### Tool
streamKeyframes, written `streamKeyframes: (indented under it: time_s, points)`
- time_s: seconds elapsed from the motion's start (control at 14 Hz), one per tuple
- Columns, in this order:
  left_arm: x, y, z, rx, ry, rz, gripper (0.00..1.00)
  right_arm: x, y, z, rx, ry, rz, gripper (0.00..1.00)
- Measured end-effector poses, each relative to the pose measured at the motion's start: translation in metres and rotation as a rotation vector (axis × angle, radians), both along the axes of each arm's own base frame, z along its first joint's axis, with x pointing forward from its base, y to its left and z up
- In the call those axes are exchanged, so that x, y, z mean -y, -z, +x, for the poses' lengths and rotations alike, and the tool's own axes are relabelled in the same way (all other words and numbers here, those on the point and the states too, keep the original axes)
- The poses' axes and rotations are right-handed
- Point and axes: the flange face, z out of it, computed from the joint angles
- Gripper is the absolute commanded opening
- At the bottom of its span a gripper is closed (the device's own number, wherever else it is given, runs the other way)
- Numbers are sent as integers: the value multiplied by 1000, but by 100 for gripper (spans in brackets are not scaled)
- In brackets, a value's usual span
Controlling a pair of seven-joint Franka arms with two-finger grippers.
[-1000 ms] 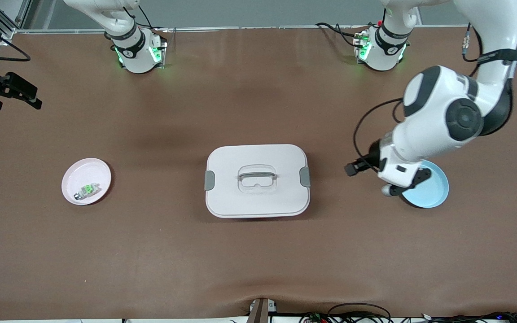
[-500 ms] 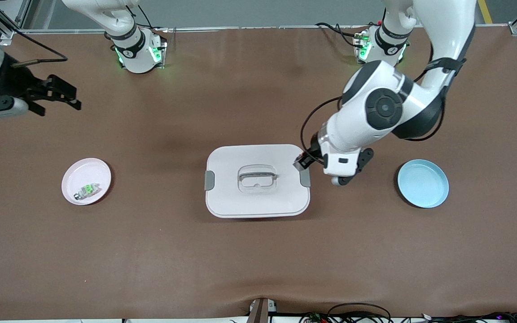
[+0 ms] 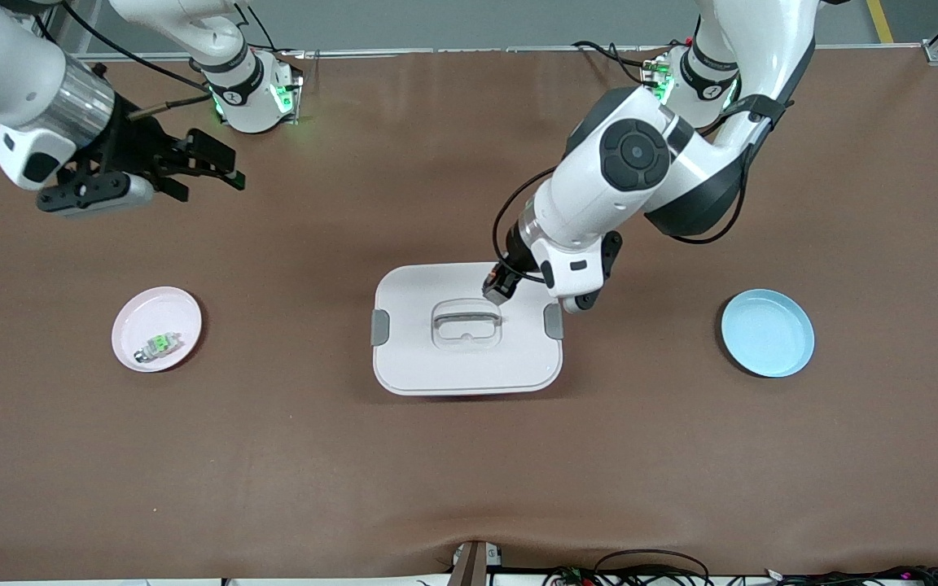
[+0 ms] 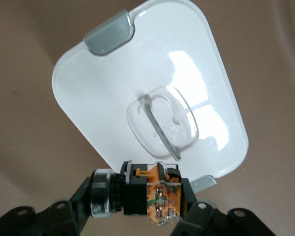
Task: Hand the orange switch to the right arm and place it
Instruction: 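Lift the orange switch with the left gripper toward the white box, then hold the switch up while the right gripper reaches toward it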
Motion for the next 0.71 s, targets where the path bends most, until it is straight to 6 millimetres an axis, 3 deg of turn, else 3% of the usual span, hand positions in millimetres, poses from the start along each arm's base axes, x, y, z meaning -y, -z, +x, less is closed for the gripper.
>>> streamKeyframes:
  time_s: [0.21, 0.5, 0.71]
  points:
    - [20, -13, -9, -13, -61, -79, 0, -21, 33, -2, -32, 79, 80, 100]
    - [36, -27, -16, -14, -127, -122, 0, -76, 37, -16, 6, 147, 135, 100]
    - [55, -30, -33, -42, -128, -138, 0, -104, 41, -23, 42, 195, 245, 100]
